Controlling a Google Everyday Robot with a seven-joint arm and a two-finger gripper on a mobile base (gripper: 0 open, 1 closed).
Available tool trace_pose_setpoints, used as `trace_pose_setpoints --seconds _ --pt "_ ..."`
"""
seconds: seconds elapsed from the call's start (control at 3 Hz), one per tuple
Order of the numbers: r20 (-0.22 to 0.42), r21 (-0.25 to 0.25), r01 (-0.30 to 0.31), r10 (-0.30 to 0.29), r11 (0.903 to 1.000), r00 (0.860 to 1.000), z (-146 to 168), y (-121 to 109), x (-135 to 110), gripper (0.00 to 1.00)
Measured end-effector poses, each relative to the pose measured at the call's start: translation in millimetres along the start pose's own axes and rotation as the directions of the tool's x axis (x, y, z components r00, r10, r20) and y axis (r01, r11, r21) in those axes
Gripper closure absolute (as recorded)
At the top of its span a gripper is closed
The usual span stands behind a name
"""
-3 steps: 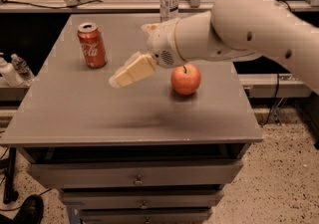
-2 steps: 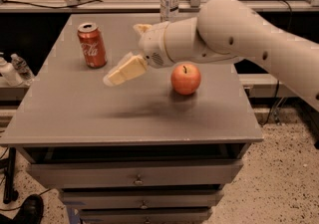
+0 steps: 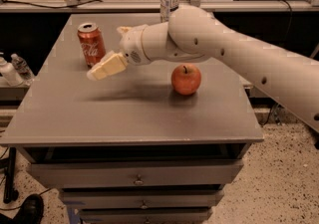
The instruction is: Move coke can near blue plastic bottle
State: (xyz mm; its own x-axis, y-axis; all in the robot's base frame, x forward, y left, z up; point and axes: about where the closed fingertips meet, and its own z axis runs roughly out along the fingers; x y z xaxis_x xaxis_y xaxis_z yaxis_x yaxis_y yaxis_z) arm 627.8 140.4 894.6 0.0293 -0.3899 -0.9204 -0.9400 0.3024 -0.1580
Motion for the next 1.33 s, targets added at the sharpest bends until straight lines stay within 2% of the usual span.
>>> trace_pose_setpoints --seconds 0.67,1.0,1.33 --pt "0.023 -0.007 -0.056 0.056 0.9984 0.998 54.1 -20.8 -4.0 0.00" --pt "0.031 -0.016 -0.092 0.093 0.9956 0.995 74.0 -23.3 -5.4 0.00" --pt "0.037 -0.016 -0.107 0.107 0.9941 0.994 85.9 -23.8 -5.2 0.25"
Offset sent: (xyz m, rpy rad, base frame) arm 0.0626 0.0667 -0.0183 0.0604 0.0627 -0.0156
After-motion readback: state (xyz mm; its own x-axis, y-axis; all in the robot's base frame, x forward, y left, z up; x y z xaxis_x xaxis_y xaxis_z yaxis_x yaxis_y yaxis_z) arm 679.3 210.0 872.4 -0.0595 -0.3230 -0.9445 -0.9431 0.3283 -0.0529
